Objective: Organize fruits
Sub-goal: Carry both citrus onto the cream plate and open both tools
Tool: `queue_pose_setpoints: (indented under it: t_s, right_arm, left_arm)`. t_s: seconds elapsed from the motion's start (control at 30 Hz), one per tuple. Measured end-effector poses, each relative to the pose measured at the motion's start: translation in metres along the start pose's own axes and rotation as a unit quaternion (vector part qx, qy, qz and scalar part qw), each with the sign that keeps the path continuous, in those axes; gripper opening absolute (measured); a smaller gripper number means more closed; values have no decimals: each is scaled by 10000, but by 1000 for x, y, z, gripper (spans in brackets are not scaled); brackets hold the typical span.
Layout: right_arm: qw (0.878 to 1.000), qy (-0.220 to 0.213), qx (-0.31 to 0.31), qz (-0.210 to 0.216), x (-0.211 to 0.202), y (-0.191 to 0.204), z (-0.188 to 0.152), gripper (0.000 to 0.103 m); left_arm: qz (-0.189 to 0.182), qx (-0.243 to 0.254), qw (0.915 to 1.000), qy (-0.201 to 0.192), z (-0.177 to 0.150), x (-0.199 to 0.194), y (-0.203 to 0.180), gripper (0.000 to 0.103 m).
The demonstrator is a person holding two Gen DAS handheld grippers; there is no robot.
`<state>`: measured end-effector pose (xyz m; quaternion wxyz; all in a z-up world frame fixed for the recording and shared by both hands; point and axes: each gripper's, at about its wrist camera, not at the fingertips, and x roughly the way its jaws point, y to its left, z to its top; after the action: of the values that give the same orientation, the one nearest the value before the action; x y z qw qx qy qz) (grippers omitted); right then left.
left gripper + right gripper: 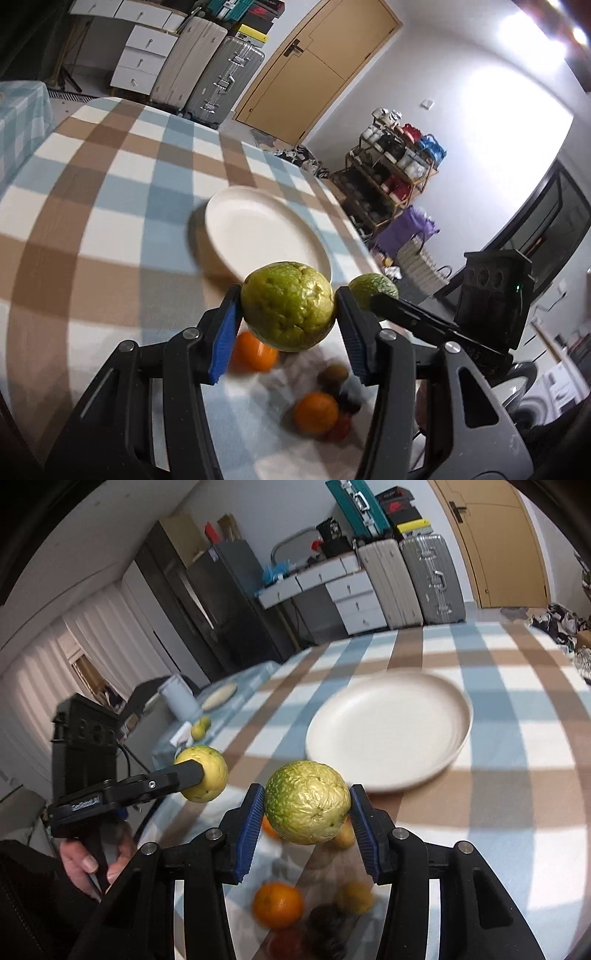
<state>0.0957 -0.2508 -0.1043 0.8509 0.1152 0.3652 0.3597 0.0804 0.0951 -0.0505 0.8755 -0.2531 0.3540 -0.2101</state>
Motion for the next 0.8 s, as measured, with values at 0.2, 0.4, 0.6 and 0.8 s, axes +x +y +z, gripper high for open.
queue_pose_setpoints:
  t_s: [0.2, 0.4, 0.6, 0.8]
  right_arm:
    - [9996, -260, 76, -38, 2, -29, 50, 47]
    - [9996, -76, 272, 9, 33, -63, 80, 47]
    - [9993, 139, 338, 20, 73, -89, 89, 47]
    - [9976, 278, 639, -16, 99, -112, 98, 47]
  left_arm:
    - [5, 153, 9999, 74, 46, 42, -7, 48]
    - [14, 156, 9995, 256, 76, 90, -6, 48]
    - [194, -51, 9983, 539, 96, 140, 12, 48]
    - [339, -55, 9959, 832, 109, 181, 29, 48]
